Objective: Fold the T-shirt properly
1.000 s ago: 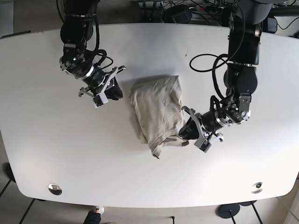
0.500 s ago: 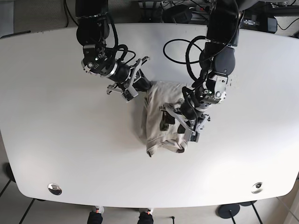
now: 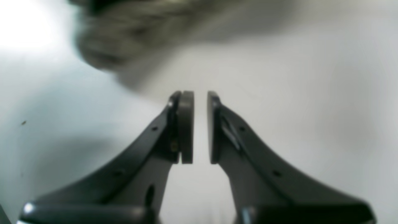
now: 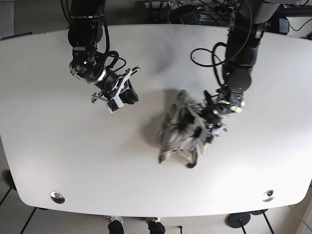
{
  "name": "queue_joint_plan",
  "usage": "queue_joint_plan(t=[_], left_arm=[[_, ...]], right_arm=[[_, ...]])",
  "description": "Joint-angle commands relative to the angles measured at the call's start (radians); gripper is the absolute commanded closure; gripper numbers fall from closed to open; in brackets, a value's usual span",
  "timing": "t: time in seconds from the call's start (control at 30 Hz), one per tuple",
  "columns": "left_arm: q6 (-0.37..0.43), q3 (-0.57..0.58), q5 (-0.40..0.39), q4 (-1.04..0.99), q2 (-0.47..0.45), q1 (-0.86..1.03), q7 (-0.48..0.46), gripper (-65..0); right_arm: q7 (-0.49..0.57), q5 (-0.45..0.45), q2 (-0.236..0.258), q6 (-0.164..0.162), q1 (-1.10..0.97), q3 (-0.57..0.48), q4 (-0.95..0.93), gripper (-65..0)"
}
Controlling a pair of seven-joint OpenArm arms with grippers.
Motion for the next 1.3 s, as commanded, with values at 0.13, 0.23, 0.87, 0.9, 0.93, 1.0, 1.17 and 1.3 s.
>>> queue_joint_plan(t=[0.13,0.23,0.87,0.9,0.93,1.0,1.17,1.3], left_arm=[[-0.019,-0.112,0.109,-0.084,-0.289,0.009,0.175,-36.8],[-0.072,-0.114,0.104,-0.182,-0.424,0.001,0.169,-36.9],[-0.271,-0.28,-0.267,-0.15,-0.747,0.317,-0.149,-36.8],[-0.271,-0.307,-0.293,-0.07,-0.728,0.334,-0.101,-36.8],[-0.271,-0.329,-0.304,0.008,-0.699,0.34,-0.058,-36.8],[-0.271,-0.381,-0.288,0.194,-0.584,0.34,0.023,-36.7],[-0.12,-0.41,-0.008,0.49,-0.225,0.337,0.08,-36.9],[-0.086,-0.41,0.252,0.56,0.045,0.289,0.078,-36.9]], right_arm=[[-0.015,0.021,-0.004,0.007,0.012,-0.002,0.025,-6.5],[-0.015,0.021,-0.004,0.007,0.006,-0.002,0.056,-6.5],[-0.015,0.012,0.001,0.007,-0.046,-0.002,0.208,-6.5],[-0.014,0.012,0.001,0.007,-0.046,-0.002,0.208,-6.5],[-0.014,0.011,0.002,0.007,-0.043,-0.002,0.208,-6.5],[-0.012,-0.005,0.002,0.006,-0.041,-0.002,0.208,-6.5],[0.135,-0.174,0.002,-0.047,-0.078,0.0,0.214,-6.5],[0.296,-0.207,-0.006,-0.047,-0.1,0.084,0.152,-6.5]])
